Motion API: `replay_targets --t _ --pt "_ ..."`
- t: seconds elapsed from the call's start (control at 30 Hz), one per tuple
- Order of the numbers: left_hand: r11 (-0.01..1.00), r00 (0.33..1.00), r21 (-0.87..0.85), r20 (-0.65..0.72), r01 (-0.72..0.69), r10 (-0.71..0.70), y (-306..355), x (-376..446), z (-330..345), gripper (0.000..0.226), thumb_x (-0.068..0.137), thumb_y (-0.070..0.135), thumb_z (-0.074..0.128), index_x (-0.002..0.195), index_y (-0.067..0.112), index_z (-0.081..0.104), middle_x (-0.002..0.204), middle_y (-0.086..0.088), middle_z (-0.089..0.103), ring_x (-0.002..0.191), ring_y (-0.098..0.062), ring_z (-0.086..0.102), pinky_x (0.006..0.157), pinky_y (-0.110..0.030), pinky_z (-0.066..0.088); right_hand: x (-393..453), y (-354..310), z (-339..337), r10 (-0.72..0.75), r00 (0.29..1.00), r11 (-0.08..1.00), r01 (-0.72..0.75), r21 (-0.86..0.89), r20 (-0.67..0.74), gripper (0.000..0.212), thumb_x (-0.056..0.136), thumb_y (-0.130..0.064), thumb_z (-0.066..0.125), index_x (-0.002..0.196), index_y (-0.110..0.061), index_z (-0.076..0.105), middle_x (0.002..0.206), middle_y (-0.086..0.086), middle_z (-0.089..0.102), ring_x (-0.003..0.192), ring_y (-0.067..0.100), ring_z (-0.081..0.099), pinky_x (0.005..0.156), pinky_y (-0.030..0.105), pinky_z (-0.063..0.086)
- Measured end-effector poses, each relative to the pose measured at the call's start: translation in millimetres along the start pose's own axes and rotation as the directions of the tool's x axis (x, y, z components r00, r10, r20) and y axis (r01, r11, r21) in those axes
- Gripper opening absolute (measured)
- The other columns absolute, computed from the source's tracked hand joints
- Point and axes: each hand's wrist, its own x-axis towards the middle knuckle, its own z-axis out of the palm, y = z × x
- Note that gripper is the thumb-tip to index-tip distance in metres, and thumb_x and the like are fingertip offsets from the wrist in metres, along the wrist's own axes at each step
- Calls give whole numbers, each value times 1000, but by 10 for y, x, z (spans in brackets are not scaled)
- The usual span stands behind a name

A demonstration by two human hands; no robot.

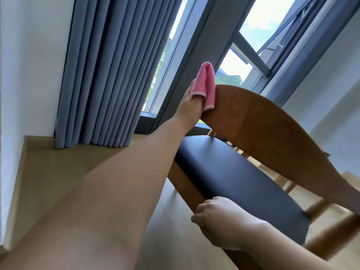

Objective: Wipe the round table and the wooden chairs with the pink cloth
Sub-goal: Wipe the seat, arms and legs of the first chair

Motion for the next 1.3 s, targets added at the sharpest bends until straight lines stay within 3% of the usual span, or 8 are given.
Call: replay_targets --t 0.1,0.33,0.47,0.6,0.67,0.83,1.03,1.3 --pt "995 996 -30 3 90 -90 -81 89 -18 45 100 43 34 136 20 47 113 6 52 103 -11 51 95 -25 39 72 70 -60 43 999 999 -43 3 30 26 95 -16 39 107 -17 62 103 2 61 96 26 57 84 39 48" --pt "982 984 -60 -14 178 -179 -58 174 -43 47 99 41 34 135 14 47 118 -2 54 104 -18 53 101 -39 41 120 233 -163 112 994 992 -113 49 9 23 94 -18 39 94 -18 63 99 -2 60 88 24 57 77 35 49" --pt "987 989 -70 -22 144 -146 -62 113 -17 43 101 35 35 134 12 49 120 -6 58 108 -17 56 96 -31 44 69 193 -73 114 993 990 -112 83 -13 21 93 -19 41 91 -19 61 94 -3 59 84 23 56 74 33 48" --pt "999 998 -33 -58 -5 3 -103 -64 36 32 103 22 34 130 12 48 99 12 55 79 20 54 71 0 42 -25 102 47 102 994 985 -94 147 -45 24 95 -18 38 94 -18 62 94 -1 59 84 23 57 75 33 49" --pt "996 993 38 -77 -83 86 -71 -179 78 35 104 22 32 136 11 43 106 12 54 86 22 51 74 3 39 -101 49 134 106 992 981 -94 167 -65 25 95 -18 36 96 -18 62 95 -1 59 85 24 57 76 33 49" --pt "947 962 183 -20 -266 274 90 -546 263 62 96 39 32 149 9 20 149 -9 35 137 -19 35 114 -41 31 -410 -60 414 164 974 943 -107 315 -158 33 98 -24 37 120 -26 62 114 -10 62 99 16 59 85 31 49" --pt "815 895 402 24 -417 446 217 -944 555 67 96 30 36 145 -10 13 151 -25 24 142 -36 22 115 -50 23 -808 -187 692 251 939 880 -120 459 -236 31 99 -29 42 121 -29 64 116 -13 63 104 5 59 88 24 50" --pt "557 802 667 103 -495 589 273 -1439 1016 86 96 54 26 139 -20 19 149 -37 12 142 -49 9 118 -52 5 -1134 -194 853 276 928 846 -111 521 -251 29 98 -29 46 121 -27 64 119 -10 62 108 9 57 90 30 50"
